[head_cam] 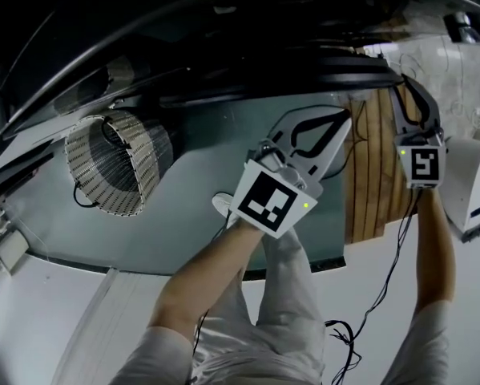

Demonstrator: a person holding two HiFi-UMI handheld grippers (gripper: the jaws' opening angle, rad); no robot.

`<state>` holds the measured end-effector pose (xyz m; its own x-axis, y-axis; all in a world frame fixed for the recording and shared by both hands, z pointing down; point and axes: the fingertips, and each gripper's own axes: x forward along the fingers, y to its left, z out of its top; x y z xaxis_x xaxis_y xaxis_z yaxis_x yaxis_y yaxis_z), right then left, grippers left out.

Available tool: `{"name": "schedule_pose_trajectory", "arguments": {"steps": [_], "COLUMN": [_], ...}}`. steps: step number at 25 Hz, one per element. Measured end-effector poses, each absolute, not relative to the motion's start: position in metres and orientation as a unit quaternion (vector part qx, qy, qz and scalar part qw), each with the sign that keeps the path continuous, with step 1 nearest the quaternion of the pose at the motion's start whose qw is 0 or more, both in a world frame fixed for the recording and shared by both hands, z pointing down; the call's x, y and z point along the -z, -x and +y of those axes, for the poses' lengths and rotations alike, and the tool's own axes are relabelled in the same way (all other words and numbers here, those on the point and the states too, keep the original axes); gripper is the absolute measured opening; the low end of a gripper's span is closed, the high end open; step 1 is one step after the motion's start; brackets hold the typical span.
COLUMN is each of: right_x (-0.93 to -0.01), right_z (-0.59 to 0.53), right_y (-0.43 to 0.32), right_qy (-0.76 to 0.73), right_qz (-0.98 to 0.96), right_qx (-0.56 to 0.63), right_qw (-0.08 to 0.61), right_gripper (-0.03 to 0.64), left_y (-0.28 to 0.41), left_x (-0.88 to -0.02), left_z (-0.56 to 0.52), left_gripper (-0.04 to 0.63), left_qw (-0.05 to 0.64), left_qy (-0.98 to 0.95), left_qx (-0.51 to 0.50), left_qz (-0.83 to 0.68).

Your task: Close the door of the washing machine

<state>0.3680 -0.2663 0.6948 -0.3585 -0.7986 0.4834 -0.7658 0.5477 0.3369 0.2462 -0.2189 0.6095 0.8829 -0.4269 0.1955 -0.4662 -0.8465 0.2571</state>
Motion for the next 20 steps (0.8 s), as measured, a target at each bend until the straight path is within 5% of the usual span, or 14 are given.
{"name": "schedule_pose_trajectory", "arguments": {"steps": [20], "right_x": [-0.701], "right_z": [-0.289], "right_y": [-0.377], "right_qy": [-0.559], "right_qz": [-0.772], "right_qx": [-0.009], "right_qw": [0.303], "right_gripper": [0.083], "left_y": [-0.228], "left_x": [-0.609], "left_z": [-0.228], "left_gripper": [0.003], "left_qw": [0.169], "left_qy": [-0.955], "left_qx": [-0.039], "left_qz": [-0.242]}}
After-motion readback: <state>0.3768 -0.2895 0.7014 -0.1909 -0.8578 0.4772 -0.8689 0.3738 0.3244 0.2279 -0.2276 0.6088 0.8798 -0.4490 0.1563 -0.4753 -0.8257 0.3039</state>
